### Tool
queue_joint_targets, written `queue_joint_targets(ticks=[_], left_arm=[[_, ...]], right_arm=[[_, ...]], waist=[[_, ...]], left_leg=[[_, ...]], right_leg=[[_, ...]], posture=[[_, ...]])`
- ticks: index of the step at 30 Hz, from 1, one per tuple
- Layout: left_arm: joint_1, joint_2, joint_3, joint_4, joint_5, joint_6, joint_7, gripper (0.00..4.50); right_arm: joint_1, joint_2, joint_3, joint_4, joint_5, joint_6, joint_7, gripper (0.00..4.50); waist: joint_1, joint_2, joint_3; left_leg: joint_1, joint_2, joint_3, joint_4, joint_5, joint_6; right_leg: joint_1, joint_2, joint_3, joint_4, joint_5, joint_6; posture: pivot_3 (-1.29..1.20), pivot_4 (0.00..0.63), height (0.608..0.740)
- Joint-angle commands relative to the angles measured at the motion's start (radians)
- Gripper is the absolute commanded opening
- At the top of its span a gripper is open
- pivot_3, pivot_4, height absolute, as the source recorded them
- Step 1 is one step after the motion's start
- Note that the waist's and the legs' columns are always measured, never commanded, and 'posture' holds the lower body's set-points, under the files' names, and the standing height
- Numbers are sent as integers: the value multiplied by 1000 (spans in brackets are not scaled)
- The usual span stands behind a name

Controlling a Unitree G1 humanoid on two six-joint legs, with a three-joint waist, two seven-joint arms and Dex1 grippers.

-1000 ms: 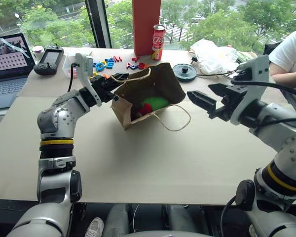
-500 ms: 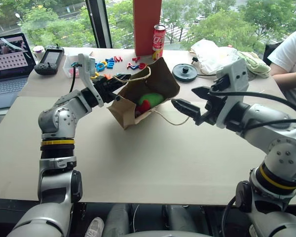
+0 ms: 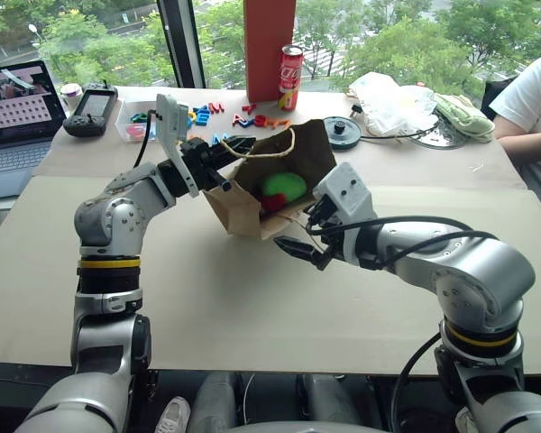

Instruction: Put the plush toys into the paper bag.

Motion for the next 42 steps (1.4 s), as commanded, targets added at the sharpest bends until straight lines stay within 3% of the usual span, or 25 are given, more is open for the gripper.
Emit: queue_joint_targets(ticks=[1, 12, 17, 22, 26, 31, 42], left_arm=[[-7, 6, -5, -50, -16, 6, -7, 0], [-9, 8, -20, -54, -13, -1, -17, 0], [-10, 9, -30, -53, -10, -4, -29, 0], [-7, 13, -47, -56, -9, -11, -61, 0], [-80, -69, -58, 47, 0, -81, -69, 0], [-115, -147, -26, 148, -7, -118, -44, 0], [-22, -132, -84, 255, 117, -233, -106, 0]], right_arm=[[18, -27, 28, 26, -50, -53, -17, 3852], [50, -47, 69, 72, -109, -105, -7, 54], [63, -36, 66, 76, -117, -121, -2, 15], [49, 11, -25, 72, -120, -166, -12, 15], [-24, -43, -114, 49, -166, -302, -5, 15], [-53, -84, -146, 35, -170, -325, 5, 15], [14, -158, -11, -6, -221, -281, -5, 15]], waist=[[0, 0, 0], [0, 0, 0], [0, 0, 0], [0, 0, 0], [8, 0, 0], [12, 0, 0], [0, 0, 0]], left_leg=[[0, 0, 0, 0, 0, 0], [0, 0, 0, 0, 0, 0], [0, 0, 0, 0, 0, 0], [0, 0, 0, 0, 0, 0], [-1, -1, 0, 0, 0, 0], [-1, -2, 0, 0, 0, 0], [0, -2, -1, 0, 0, 1]], right_leg=[[0, 0, 0, 0, 0, 0], [0, 0, 0, 0, 0, 0], [0, 0, 0, 0, 0, 0], [0, 0, 0, 0, 0, 0], [0, 0, 0, -1, 0, 0], [1, 0, 0, -3, 0, 1], [0, 0, 2, -2, 0, 1]], posture=[[0, 150, 739], [0, 150, 739], [0, 150, 739], [0, 150, 739], [0, 150, 739], [0, 150, 739], [0, 150, 739]])
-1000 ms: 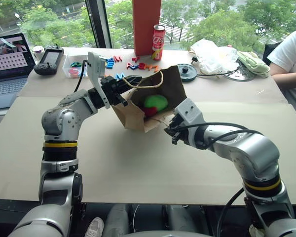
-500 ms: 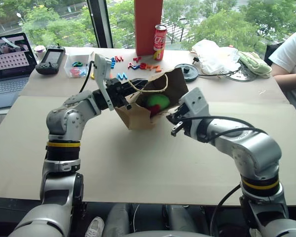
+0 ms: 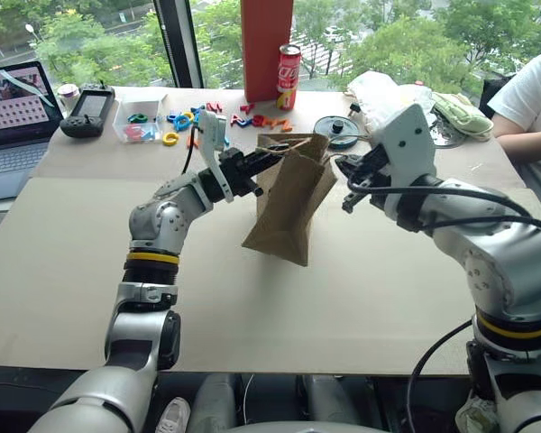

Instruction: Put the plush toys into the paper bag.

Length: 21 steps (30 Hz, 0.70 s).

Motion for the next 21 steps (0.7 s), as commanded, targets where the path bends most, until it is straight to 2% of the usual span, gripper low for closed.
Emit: queue_joint_targets(ticks=[1, 7, 15, 21], left_arm=[[5, 28, -12, 15, 49, -60, -20, 0], [8, 54, -2, 32, 76, -88, -34, 0], [39, 88, 41, -150, 11, 4, -7, 0], [114, 126, 54, -292, -38, 77, -1, 0]], right_arm=[[11, -9, 49, -38, -32, 9, -13, 15], [6, 17, 121, -47, -34, 38, -14, 15], [-50, 72, 81, -69, -24, 47, -17, 15], [-101, 108, 129, -53, -47, 61, -36, 15]], waist=[[0, 0, 0], [0, 0, 0], [1, 0, 0], [1, 0, 0]], left_leg=[[0, 0, 0, 1, 0, 0], [1, 0, 0, 1, 0, 0], [1, 0, -1, 1, 0, 0], [1, 0, -1, 0, 0, 0]], right_leg=[[0, 0, 0, 0, 0, 0], [0, 0, 0, 1, 0, 0], [0, 0, 0, 1, 0, 0], [0, 0, 0, 2, 0, 0]], posture=[[0, 150, 739], [0, 150, 739], [0, 150, 739], [0, 150, 739]])
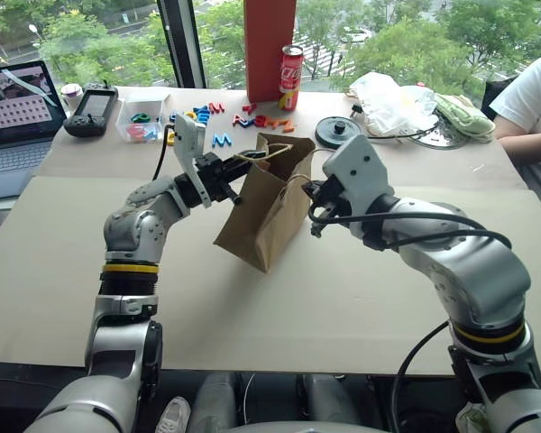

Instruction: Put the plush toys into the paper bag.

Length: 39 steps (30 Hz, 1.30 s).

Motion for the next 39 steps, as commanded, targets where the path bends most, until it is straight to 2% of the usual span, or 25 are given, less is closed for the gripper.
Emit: queue_joint_targets(ticks=[1, 11, 14, 17, 22, 25, 27, 33, 39], left_arm=[[39, 26, 17, -89, -41, 38, 1, 0], [118, 72, 64, -158, -91, 105, 46, 0], [127, 73, 82, -187, -138, 142, 51, 0], [131, 81, 99, -212, -183, 181, 55, 841], [129, 102, 114, -231, -211, 210, 68, 2652], [130, 128, 133, -224, -230, 218, 63, 3711], [133, 146, 148, -227, -247, 229, 64, 4442], [168, 189, 212, -249, -310, 277, 87, 4476], [230, 231, 268, -257, -367, 316, 100, 4476]], right_arm=[[-43, 15, 31, -4, -31, 19, -24, 15], [-87, 44, 143, 34, -54, 55, -19, 15], [-90, 38, 144, 35, -53, 46, -10, 861], [-92, 43, 115, 33, -37, 39, 9, 1896], [-82, 68, 19, 27, 25, 27, 67, 3639], [-81, 84, -44, 30, 75, 29, 108, 4500], [-84, 96, -85, 37, 106, 30, 127, 4500], [-108, 139, -232, 52, 205, 56, 147, 4500], [-107, 116, -369, 51, 332, 69, 182, 4500]], waist=[[0, 0, 0], [0, 0, 0], [2, 0, 0], [0, 0, 0], [-1, 0, 0], [-2, 0, 0], [-2, 0, 0], [-2, 0, 0], [-1, 0, 0]], left_leg=[[0, 0, 0, 0, 0, 0], [1, 0, 0, 0, 0, 0], [0, 0, 0, 0, 0, 0], [0, 0, 0, 0, 0, 0], [0, 0, 0, 0, 0, 0], [1, 0, 0, 0, 0, 0], [1, 0, 0, 0, 0, 0], [1, 1, 0, 0, 0, 0], [1, 1, 0, 0, 0, 0]], right_leg=[[0, 0, 0, 0, 0, 0], [0, 0, 0, 1, 0, 0], [0, -1, -1, 0, 0, 0], [0, -1, -1, 0, 0, 0], [0, 0, 0, 0, 0, 0], [0, 0, -1, 0, 0, 0], [0, 0, 0, 0, 0, 0], [0, 0, -1, 0, 0, 0], [0, 0, -1, 0, 0, 0]], posture=[[0, 150, 739], [0, 150, 739], [0, 150, 739], [0, 150, 739], [0, 150, 739], [0, 150, 739], [0, 150, 739], [0, 150, 739], [0, 150, 739]])
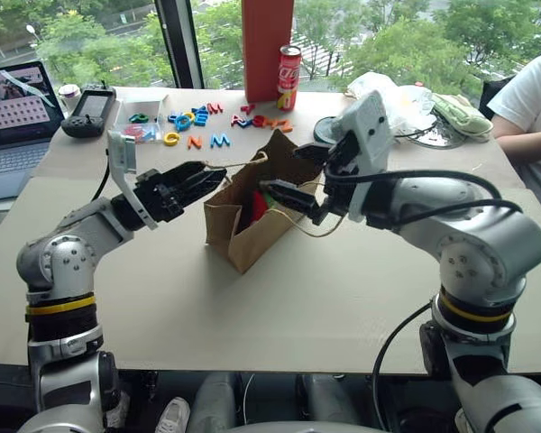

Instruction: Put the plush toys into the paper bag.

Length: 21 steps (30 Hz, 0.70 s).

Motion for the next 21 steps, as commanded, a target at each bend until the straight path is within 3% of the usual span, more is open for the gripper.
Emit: queue_joint_targets(ticks=[1, 6, 9, 14, 20, 21], left_arm=[[33, 33, 38, -36, -42, 13, -6, 4476], [109, 60, 44, -27, -59, 5, -58, 4476], [123, 75, 41, -25, -65, 7, -84, 4500], [180, 131, -36, -26, 42, -71, -173, 4500], [178, 143, -66, -7, 70, -108, -212, 4500], [177, 144, -70, -5, 74, -111, -217, 4500]], right_arm=[[-10, -39, -84, -25, 84, 0, 34, 4500], [30, -139, -129, -18, 169, -7, 108, 4500], [48, -183, -83, -25, 205, -11, 145, 3762], [52, -160, 7, -21, 218, -36, 140, 2030], [73, -196, 191, 0, 143, -73, 166, 25], [79, -211, 230, 1, 122, -86, 177, 25]], waist=[[0, 0, 0], [1, 0, 0], [1, 0, 0], [-7, 0, 0], [1, 0, 0], [3, 0, 0]], left_leg=[[0, 0, 0, 0, 0, 0], [0, 0, 1, 0, 0, 0], [0, 0, 1, -1, 0, 0], [2, 1, 1, -1, 0, 0], [1, 4, 2, -1, 0, 0], [1, 3, 2, -1, 0, 0]], right_leg=[[0, 0, 0, 0, 0, 0], [0, 0, 0, -1, 0, 0], [0, 0, 0, -1, 0, 0], [0, 1, 1, -1, 0, -1], [0, 1, 0, -1, -1, -2], [0, 0, 0, -1, -1, -2]], posture=[[0, 150, 739], [0, 150, 739], [0, 150, 739], [0, 150, 739], [0, 150, 739], [0, 150, 739]])
